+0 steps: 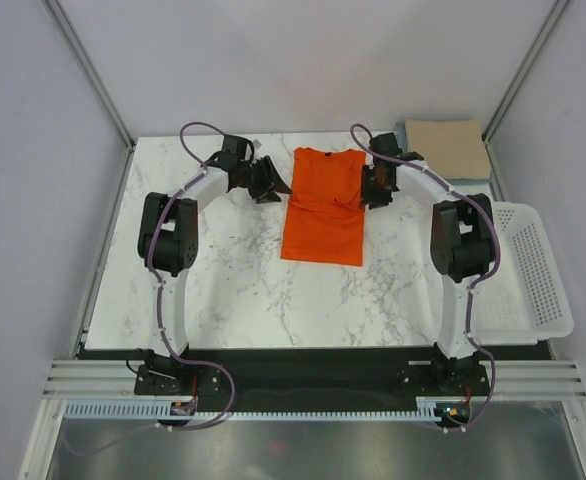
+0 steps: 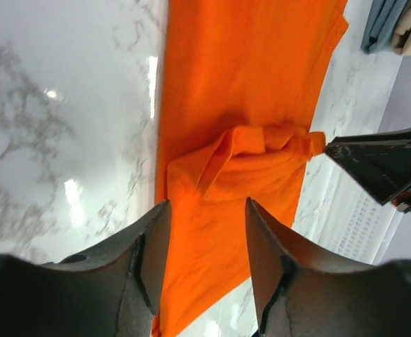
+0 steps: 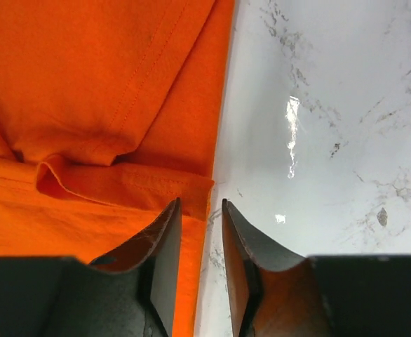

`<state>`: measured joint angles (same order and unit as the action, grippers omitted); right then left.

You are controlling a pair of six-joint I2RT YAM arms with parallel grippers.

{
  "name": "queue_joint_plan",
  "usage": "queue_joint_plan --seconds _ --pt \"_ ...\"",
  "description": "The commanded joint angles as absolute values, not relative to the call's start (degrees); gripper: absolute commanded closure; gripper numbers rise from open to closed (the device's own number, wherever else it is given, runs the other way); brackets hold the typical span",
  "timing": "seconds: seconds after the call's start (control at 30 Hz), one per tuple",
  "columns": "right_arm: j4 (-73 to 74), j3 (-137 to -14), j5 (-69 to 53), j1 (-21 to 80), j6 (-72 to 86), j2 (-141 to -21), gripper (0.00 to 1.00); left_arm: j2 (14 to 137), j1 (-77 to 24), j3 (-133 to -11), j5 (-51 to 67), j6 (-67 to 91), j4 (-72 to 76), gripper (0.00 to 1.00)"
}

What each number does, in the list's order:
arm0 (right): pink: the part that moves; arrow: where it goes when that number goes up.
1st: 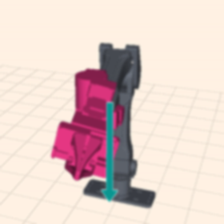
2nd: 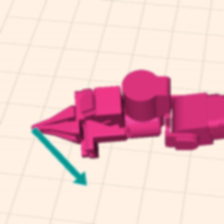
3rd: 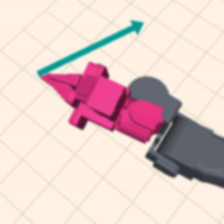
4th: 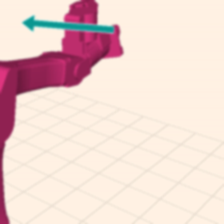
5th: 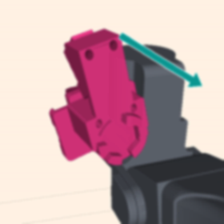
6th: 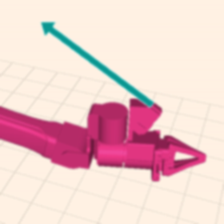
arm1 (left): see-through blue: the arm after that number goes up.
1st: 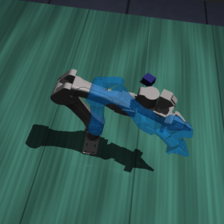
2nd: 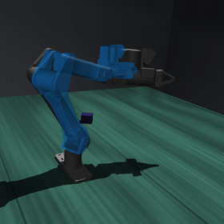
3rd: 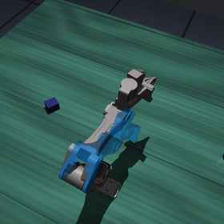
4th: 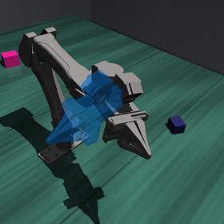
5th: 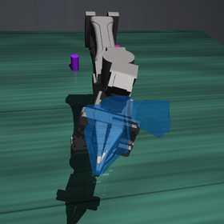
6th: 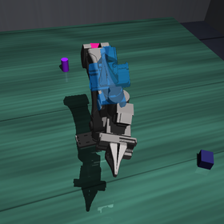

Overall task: Fold and stack the t-shirts
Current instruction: Fold the tshirt

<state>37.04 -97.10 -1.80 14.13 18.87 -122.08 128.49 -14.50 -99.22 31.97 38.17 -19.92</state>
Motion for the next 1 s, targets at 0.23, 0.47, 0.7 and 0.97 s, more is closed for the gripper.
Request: queue_joint_plan --seconds 0.23,0.47,0.7,0.97 --pt "34.6 -77.0 -13.4 13.8 18.1 -102.2 0.55 108.5 -15.8 -78.4 28.7 28.7 -22.3 0.45" --pt "29.4 -66.1 -18.8 13.8 17.4 -97.7 0.59 109.2 -20.2 -74.6 30.0 28.4 -21.9 0.52" --pt "23.5 -59.9 -21.5 13.8 16.8 -98.6 0.6 108.8 -21.1 -71.1 25.6 26.8 -20.9 0.52" --pt "20.4 -57.7 -23.2 13.7 17.2 -99.5 0.62 111.0 -22.1 -70.4 27.8 27.2 -19.5 0.56"
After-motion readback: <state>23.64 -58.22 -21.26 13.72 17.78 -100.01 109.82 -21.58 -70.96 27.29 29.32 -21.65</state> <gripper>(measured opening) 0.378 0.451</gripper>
